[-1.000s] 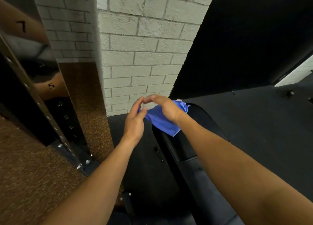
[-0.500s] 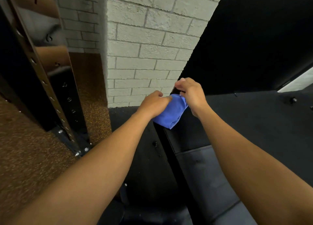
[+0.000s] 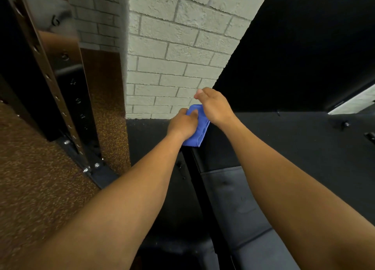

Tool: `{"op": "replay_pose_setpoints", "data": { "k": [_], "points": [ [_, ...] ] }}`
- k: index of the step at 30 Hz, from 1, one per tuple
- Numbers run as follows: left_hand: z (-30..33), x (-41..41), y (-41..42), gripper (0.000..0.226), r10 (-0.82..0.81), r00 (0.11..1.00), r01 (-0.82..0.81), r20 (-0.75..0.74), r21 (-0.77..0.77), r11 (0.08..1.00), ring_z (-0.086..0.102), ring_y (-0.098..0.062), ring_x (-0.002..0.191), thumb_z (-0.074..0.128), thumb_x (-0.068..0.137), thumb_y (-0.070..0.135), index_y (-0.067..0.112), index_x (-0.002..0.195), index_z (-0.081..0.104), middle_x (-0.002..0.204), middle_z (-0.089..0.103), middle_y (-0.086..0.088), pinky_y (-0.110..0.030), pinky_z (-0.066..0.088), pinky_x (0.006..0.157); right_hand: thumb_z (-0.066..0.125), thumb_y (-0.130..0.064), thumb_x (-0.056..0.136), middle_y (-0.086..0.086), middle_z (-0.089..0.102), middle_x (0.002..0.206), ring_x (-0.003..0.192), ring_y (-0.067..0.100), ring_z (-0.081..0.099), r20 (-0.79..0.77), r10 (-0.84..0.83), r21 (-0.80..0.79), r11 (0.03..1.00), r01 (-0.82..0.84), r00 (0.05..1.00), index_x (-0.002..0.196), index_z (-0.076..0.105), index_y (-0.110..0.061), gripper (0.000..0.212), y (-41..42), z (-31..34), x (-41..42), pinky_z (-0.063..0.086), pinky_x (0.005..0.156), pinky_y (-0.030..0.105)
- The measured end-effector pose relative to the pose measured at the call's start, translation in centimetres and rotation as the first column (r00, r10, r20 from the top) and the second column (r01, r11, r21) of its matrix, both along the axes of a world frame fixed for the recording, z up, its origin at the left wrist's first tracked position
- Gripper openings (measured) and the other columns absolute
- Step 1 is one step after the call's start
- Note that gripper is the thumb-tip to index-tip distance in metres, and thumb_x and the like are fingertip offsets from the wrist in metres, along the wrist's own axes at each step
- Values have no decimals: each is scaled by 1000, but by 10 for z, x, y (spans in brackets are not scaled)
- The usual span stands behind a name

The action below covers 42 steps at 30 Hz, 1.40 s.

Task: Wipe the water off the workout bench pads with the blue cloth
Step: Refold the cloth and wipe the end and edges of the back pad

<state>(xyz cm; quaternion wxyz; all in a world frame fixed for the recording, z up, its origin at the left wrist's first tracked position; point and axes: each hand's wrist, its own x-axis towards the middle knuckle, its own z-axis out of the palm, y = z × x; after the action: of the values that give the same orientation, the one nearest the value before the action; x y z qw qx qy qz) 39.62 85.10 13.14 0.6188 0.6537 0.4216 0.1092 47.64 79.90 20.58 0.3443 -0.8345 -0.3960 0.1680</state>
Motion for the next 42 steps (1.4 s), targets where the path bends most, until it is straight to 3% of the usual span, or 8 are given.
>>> {"op": "replay_pose_setpoints", "data": {
  "k": [6, 12, 17, 24, 29, 34, 37, 42],
  "points": [
    [-14, -29, -51, 63, 208, 966, -167, 153, -242, 956, 66, -22, 102, 46, 91, 57, 33, 146, 29, 123, 65, -5, -45, 56, 92, 41, -40, 107, 10, 65, 109, 99, 26, 63, 79, 218, -244, 950, -193, 973, 108, 65, -4, 43, -10, -10, -31, 47, 95, 40],
    [-23, -50, -112, 70, 214, 965, -168, 149, -275, 947, 43, -31, 139, 32, 105, 57, 36, 161, -5, 163, 25, -10, -36, 40, 97, 39, -35, 108, 14, 59, 133, 128, 27, 49, 120, 208, -210, 961, -180, 971, 126, 61, 0, 45, -31, -7, -37, 29, 92, 20],
    [-24, -60, -138, 74, 156, 977, -120, 143, -234, 965, 33, -29, 146, 31, 107, 50, 30, 159, -18, 168, 12, -7, -34, 35, 100, 38, -37, 108, 13, 59, 129, 120, 26, 53, 141, 130, -92, 989, -118, 981, 125, 60, 0, 46, -40, -3, -31, 32, 88, 24],
    [-25, -38, -114, 79, 208, 974, -193, 91, -151, 970, 45, -36, 136, 37, 103, 55, 32, 160, -12, 165, 19, -10, -56, 44, 107, 40, -37, 108, 9, 59, 129, 110, 20, 53, 122, 75, -50, 996, -69, 990, 124, 59, 1, 45, -47, -10, -16, 32, 84, 20],
    [-22, -16, -75, 68, 312, 943, -289, 114, -183, 940, 55, -34, 123, 44, 102, 49, 24, 158, 15, 152, 41, -14, -38, 47, 96, 40, -39, 107, 5, 58, 129, 106, 11, 49, 78, 2, -8, 1000, -1, 997, 124, 62, -7, 42, -53, -9, -2, 34, 92, 24],
    [-2, -9, -23, 27, 222, 964, -200, 147, -154, 968, 64, -21, 87, 44, 100, 39, 18, 112, 56, 96, 65, -1, -30, 49, 71, 40, -39, 107, -4, 55, 120, 109, 10, 50, 52, -3, -16, 1000, 4, 999, 125, 64, -15, 38, -52, -12, 3, 32, 93, 22],
    [-5, -1, -1, 45, 101, 988, -74, 117, -220, 973, 70, -32, 101, 42, 86, 48, 18, 107, 68, 107, 74, -13, -45, 58, 90, 39, -40, 108, -8, 52, 119, 108, 8, 48, 35, 7, -39, 999, -6, 999, 126, 62, -17, 38, -52, -8, -1, 31, 92, 22],
    [1, -21, -31, 22, 145, 971, -110, 188, -186, 976, 65, -31, 108, 36, 103, 38, 33, 108, 57, 109, 68, -7, -42, 53, 94, 37, -42, 108, -3, 54, 126, 110, 11, 49, 41, 28, -55, 998, -25, 999, 121, 63, -15, 39, -49, 8, -2, 32, 91, 24]
  ]
}}
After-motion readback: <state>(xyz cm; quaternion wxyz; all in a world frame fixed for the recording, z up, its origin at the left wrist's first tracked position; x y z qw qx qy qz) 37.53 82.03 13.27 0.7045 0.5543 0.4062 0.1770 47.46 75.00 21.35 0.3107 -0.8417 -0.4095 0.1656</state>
